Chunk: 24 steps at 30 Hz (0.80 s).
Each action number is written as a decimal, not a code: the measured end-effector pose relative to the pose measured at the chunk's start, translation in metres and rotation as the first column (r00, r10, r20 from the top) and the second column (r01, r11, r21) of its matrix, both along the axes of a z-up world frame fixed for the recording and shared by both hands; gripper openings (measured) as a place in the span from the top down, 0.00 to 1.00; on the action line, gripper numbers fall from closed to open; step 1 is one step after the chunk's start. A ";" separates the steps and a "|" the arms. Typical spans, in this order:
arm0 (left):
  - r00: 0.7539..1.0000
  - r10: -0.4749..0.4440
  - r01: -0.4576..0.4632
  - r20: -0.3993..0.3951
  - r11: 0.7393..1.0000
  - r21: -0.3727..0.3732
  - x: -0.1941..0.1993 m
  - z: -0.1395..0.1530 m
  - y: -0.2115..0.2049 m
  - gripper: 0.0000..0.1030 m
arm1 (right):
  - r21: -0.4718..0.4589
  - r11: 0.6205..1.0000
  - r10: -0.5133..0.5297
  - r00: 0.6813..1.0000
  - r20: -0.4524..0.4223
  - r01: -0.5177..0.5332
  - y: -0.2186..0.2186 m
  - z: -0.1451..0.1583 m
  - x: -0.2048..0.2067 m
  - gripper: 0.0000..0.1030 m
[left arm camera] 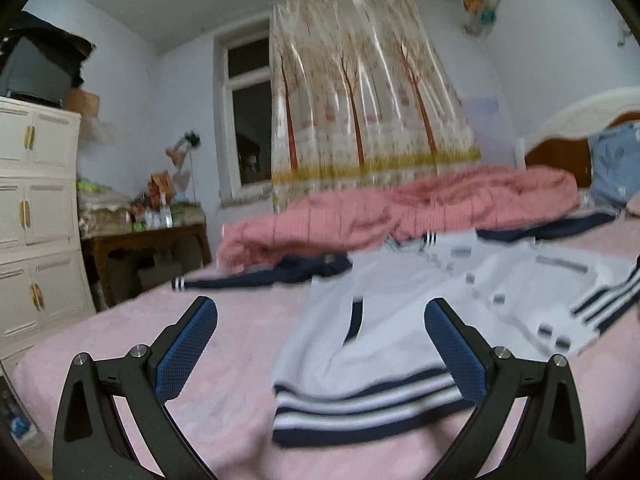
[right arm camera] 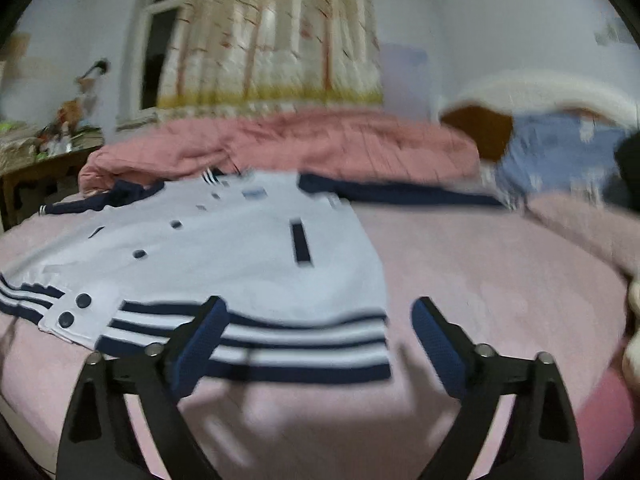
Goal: Fold large clothes
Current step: 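Move both tools to the striped hem of the white jacket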
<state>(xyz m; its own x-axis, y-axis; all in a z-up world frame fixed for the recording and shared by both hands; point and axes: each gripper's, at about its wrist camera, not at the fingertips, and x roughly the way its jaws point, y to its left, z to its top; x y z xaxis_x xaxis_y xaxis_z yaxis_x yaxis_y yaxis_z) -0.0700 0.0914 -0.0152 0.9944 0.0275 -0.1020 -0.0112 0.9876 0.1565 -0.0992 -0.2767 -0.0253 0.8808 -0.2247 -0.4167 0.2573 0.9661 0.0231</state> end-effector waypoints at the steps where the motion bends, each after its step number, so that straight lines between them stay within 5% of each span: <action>1: 0.999 0.021 -0.021 -0.043 1.000 -0.001 0.004 -0.005 0.003 0.00 | 0.053 0.999 0.011 1.000 -0.028 -0.010 -0.007 -0.002 0.001 0.12; 7: 0.962 0.030 -0.056 -0.270 0.994 -0.089 0.035 -0.029 0.027 0.00 | 0.150 0.982 -0.099 0.987 -0.129 0.118 -0.035 -0.023 0.010 0.12; 12: 0.904 -0.030 -0.067 -0.426 0.975 -0.210 0.060 -0.054 0.045 0.00 | 0.220 0.966 -0.100 0.979 -0.176 0.138 -0.050 -0.034 0.017 0.16; 18: 0.892 -0.084 -0.028 -0.445 0.970 -0.240 0.059 -0.055 0.042 0.00 | 0.289 0.954 -0.036 0.986 -0.163 0.083 -0.050 -0.035 0.014 0.64; 20: 0.890 -0.108 -0.005 -0.443 0.969 -0.246 0.057 -0.055 0.039 0.00 | 0.275 0.959 -0.018 0.987 -0.159 0.061 -0.046 -0.035 0.013 0.71; 21: 0.889 -0.123 0.009 -0.441 0.968 -0.251 0.056 -0.055 0.040 0.00 | 0.258 0.964 -0.028 0.988 -0.155 0.068 -0.044 -0.035 0.012 0.86; 24: 0.889 -0.137 0.025 -0.436 0.967 -0.254 0.054 -0.053 0.040 0.11 | 0.298 0.952 -0.043 0.993 -0.114 0.075 -0.046 -0.034 0.006 0.92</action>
